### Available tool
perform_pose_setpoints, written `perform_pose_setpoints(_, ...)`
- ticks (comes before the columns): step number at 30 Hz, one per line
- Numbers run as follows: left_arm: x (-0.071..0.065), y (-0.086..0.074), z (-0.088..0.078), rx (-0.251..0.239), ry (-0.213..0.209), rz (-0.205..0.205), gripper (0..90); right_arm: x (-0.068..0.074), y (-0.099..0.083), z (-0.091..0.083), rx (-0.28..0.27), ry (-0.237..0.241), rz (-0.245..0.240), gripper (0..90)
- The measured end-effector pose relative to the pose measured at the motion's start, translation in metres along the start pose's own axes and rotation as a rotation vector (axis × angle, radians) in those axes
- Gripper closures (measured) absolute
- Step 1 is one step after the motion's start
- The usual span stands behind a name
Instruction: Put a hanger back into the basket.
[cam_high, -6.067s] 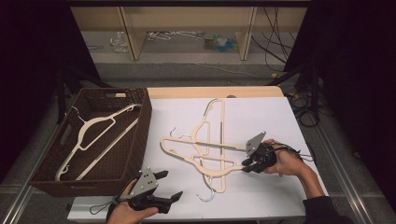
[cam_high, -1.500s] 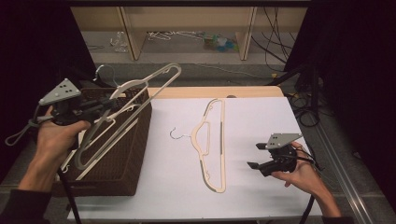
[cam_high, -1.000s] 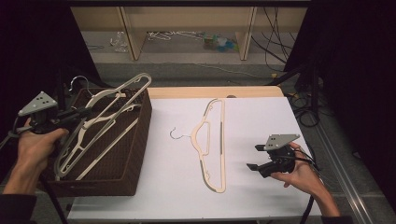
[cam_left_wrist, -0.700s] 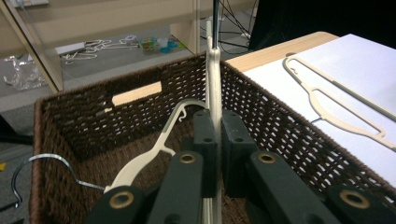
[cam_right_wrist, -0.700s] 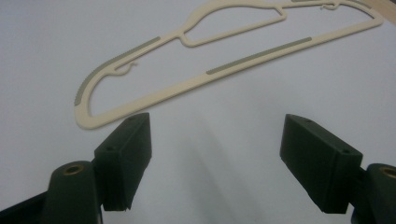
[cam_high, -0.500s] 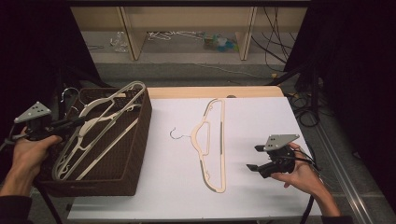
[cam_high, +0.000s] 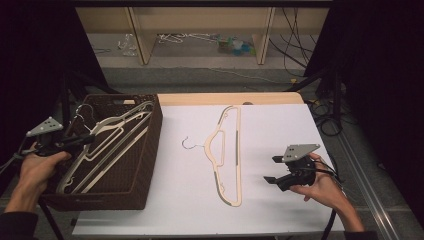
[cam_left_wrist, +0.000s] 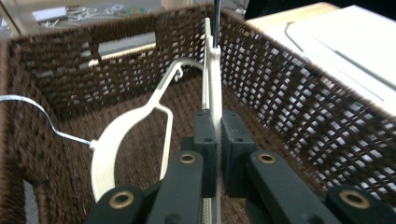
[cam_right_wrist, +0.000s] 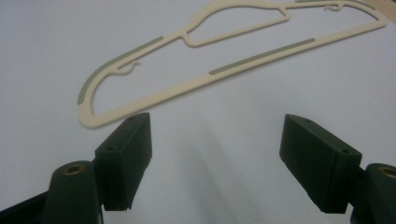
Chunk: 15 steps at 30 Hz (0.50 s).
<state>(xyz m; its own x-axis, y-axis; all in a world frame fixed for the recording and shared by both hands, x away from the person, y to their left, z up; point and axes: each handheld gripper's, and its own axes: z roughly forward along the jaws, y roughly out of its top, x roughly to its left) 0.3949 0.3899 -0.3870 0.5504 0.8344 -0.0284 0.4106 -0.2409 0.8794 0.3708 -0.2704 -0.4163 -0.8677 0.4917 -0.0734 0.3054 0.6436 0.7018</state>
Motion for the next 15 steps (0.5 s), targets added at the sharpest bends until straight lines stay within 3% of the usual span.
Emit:
perform_pose_setpoints(3, 0.001, -0.005, 0.007, 0.02, 0.009, -0.017, 85.9, 0.0, 0.0, 0.0, 0.003, 0.003, 0.002, 26.3)
perform_pose_setpoints(5, 0.003, -0.008, 0.011, 0.042, 0.017, 0.016, 85.9, 0.0, 0.0, 0.0, 0.003, 0.003, 0.001, 26.3)
perform_pose_setpoints(6, 0.002, -0.01, 0.013, 0.063, 0.034, 0.007, 85.8, 0.0, 0.0, 0.001, -0.002, 0.002, -0.002, 26.3)
perform_pose_setpoints(8, 0.003, -0.014, 0.015, 0.045, 0.048, -0.025, 85.0, 0.001, 0.0, 0.002, -0.001, 0.004, -0.002, 26.3)
perform_pose_setpoints(11, 0.003, -0.018, 0.014, 0.062, 0.129, -0.08, 83.6, 0.001, 0.0, 0.001, 0.005, 0.009, -0.009, 26.3)
perform_pose_setpoints(13, 0.004, -0.019, 0.014, 0.084, 0.184, -0.095, 82.0, 0.001, 0.0, 0.001, 0.005, 0.008, -0.008, 26.3)
perform_pose_setpoints(14, 0.006, -0.02, 0.015, 0.097, 0.203, -0.076, 81.4, 0.001, 0.0, 0.002, 0.006, 0.006, -0.009, 26.3)
perform_pose_setpoints(15, 0.006, -0.02, 0.015, 0.104, 0.215, -0.083, 79.9, 0.002, 0.0, 0.002, 0.007, 0.008, -0.007, 26.3)
